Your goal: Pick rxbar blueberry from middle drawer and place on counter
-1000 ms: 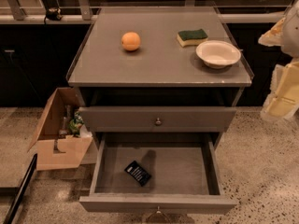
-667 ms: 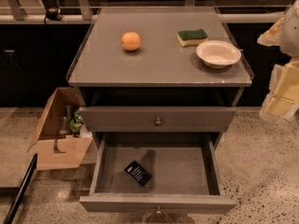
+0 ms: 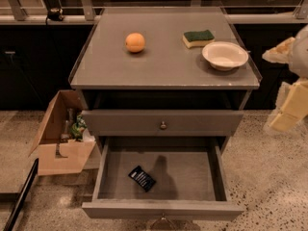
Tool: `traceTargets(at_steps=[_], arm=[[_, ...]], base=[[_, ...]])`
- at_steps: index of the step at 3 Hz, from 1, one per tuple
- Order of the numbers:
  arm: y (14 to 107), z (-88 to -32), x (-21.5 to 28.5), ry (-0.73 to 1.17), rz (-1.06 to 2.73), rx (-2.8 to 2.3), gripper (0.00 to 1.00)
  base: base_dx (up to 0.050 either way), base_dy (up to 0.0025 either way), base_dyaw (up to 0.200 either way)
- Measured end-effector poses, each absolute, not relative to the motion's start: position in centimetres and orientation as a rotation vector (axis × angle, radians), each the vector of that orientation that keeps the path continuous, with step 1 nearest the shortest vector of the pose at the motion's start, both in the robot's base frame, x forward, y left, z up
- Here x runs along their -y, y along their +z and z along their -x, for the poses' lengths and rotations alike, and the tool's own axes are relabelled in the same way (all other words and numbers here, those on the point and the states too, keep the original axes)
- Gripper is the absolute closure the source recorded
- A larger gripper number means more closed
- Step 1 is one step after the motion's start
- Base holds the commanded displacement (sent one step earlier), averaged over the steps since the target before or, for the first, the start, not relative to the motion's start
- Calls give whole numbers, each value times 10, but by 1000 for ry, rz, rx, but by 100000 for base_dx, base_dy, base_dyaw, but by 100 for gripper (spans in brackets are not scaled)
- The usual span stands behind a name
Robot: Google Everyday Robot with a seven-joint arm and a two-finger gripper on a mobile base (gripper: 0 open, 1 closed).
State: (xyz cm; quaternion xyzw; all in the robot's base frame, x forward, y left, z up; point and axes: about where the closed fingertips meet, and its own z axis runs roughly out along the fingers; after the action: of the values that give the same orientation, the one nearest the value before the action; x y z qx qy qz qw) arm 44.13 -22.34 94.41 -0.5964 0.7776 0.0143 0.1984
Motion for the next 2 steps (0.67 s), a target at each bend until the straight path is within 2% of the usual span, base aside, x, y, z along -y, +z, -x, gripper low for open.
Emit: traceTargets(at_steps=[2], arm=[[888,-449,198,451,1432,-1987,0]], base=[[0,0,0]])
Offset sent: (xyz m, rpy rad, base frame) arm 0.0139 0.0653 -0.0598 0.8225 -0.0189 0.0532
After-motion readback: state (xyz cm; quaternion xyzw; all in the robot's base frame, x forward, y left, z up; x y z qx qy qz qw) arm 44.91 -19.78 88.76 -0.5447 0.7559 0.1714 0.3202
